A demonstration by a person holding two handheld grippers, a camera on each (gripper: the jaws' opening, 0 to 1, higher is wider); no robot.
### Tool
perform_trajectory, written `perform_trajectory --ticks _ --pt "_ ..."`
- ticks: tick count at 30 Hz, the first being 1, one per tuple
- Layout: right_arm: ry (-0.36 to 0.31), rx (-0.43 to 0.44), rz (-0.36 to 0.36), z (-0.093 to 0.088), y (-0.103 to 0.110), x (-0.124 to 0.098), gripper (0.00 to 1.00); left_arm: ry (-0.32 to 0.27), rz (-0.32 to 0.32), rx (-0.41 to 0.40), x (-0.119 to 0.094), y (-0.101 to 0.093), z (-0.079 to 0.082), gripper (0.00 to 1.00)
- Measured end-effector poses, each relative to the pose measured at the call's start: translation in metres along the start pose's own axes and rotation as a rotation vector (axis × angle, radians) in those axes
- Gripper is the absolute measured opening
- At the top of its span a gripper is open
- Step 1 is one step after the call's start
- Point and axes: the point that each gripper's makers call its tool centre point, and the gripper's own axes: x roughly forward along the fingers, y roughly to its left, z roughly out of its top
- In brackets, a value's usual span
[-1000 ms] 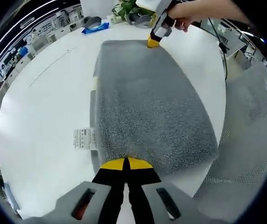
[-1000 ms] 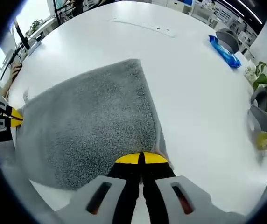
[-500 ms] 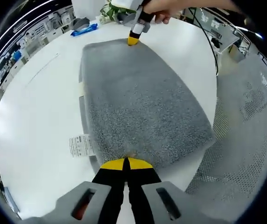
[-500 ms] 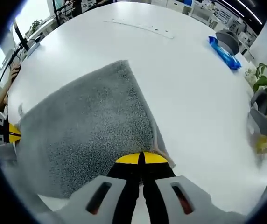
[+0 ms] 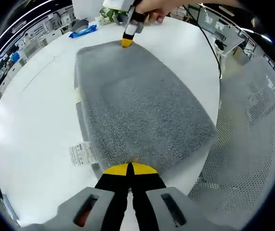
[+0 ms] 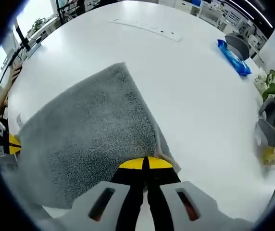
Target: Fold the towel on the table until its edges align and the towel forms a compact rectangular stack.
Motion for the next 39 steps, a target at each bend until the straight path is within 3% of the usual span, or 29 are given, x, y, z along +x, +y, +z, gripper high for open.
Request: perform_trajectory --ticks 25,39 --pt "-0.003 -0.051 0.017 0.012 -0.002 0.002 0.00 -0.020 -0.014 0.015 0.005 -0.007 0.010 0.01" --pt "-0.009 -0.106 -0.014 0.029 -0.009 0.007 0.00 -0.045 -0.054 0.040 0.013 -0.024 0.028 0.01"
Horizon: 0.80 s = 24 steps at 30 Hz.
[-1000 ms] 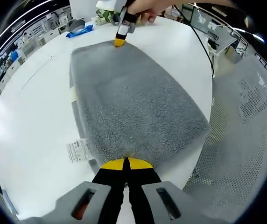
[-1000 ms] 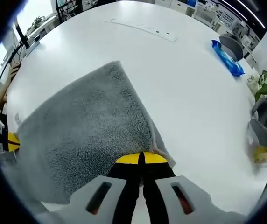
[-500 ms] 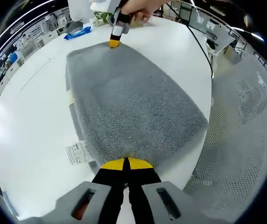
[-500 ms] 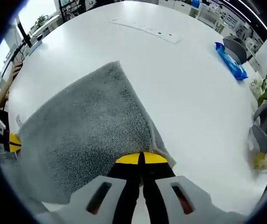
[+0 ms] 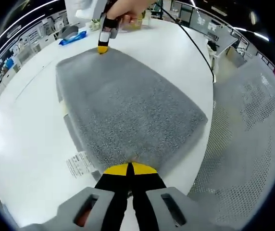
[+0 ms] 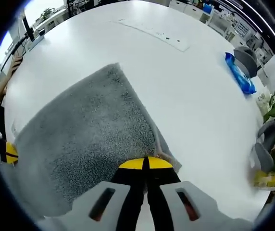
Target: Fold the towel on the table until its edges align and the towel forms a compact rectangular stack.
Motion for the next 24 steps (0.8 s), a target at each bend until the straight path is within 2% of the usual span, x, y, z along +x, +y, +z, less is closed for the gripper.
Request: perform_trajectory --ticks 24 --pt "-0.032 -0.035 -0.031 0.024 -0.020 0.011 0.00 -0.004 -0.076 0.067 0.016 -0.023 0.029 0.01"
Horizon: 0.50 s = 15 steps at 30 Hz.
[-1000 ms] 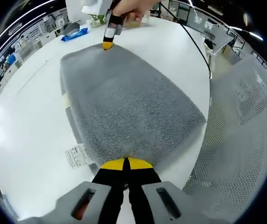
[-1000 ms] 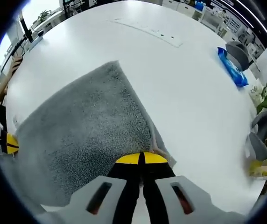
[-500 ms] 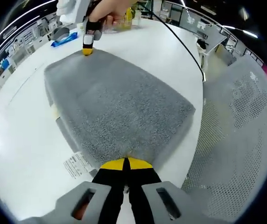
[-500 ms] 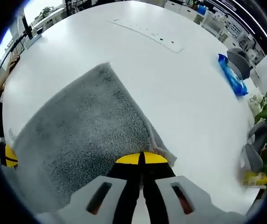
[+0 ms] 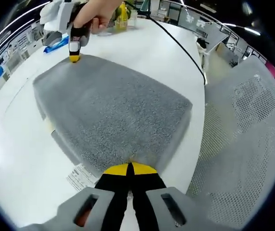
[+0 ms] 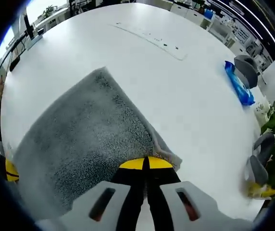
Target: Fold the towel on the table until its edges align and the towel forms a compact rectangular stack.
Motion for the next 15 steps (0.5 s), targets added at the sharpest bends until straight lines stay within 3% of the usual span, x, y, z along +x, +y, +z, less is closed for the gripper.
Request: perform_trajectory --ticks 15 --pt "-0.027 -0.015 -0.005 0.008 -0.009 0.008 0.00 0.012 0.005 0.027 0.008 -0.007 0.014 0.01"
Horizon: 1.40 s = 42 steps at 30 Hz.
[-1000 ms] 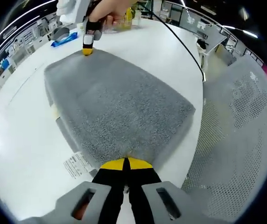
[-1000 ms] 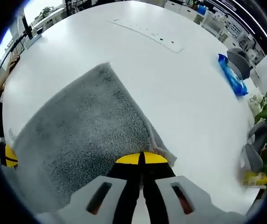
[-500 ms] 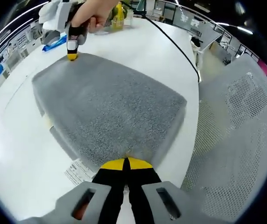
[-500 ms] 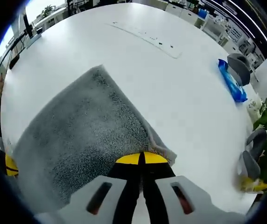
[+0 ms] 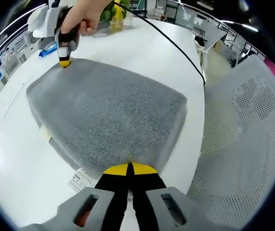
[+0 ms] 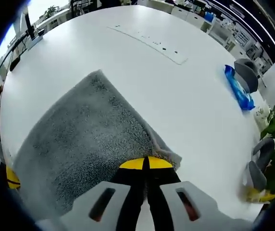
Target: Fold the towel on the table until its edges align and the towel forms a compact rectangular stack.
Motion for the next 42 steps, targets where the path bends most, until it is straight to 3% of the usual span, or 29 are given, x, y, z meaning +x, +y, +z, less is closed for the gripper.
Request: perform_trajectory --ticks 9,12,17,20,23,27,31,36,42 --pt "-0.017 0.028 -0.022 0.000 -0.001 -0.002 0.00 0.019 0.020 -0.019 0.000 0.000 0.000 0.01" --pt "-0.033 0.103 -0.022 0.000 -0.002 -0.003 0.00 0.030 0.027 -0.028 0.000 0.001 0.000 0.01" --pt "-0.067 0.098 0.005 0.005 -0.005 -0.008 0.00 0.043 0.021 -0.079 0.000 0.002 0.000 0.01" --pt "-0.150 0.079 0.015 0.017 -0.008 -0.021 0.00 0.048 0.029 -0.103 0.000 0.002 0.000 0.01" --pt "-0.185 0.078 0.076 0.020 0.000 -0.034 0.10 0.058 0.055 -0.094 0.001 0.000 0.000 0.01" --pt "-0.257 0.041 0.114 0.022 0.008 -0.054 0.04 0.067 0.086 -0.121 0.000 0.002 0.000 0.01" --pt "-0.282 0.032 0.131 0.017 0.016 -0.073 0.07 0.080 0.099 -0.121 0.000 0.002 0.001 0.01" --pt "-0.365 -0.012 0.122 0.015 0.029 -0.105 0.13 0.089 0.099 -0.125 0.000 0.002 0.001 0.01" --pt "-0.444 0.016 0.141 0.001 0.057 -0.144 0.16 0.079 0.100 -0.125 -0.001 0.002 0.000 0.01"
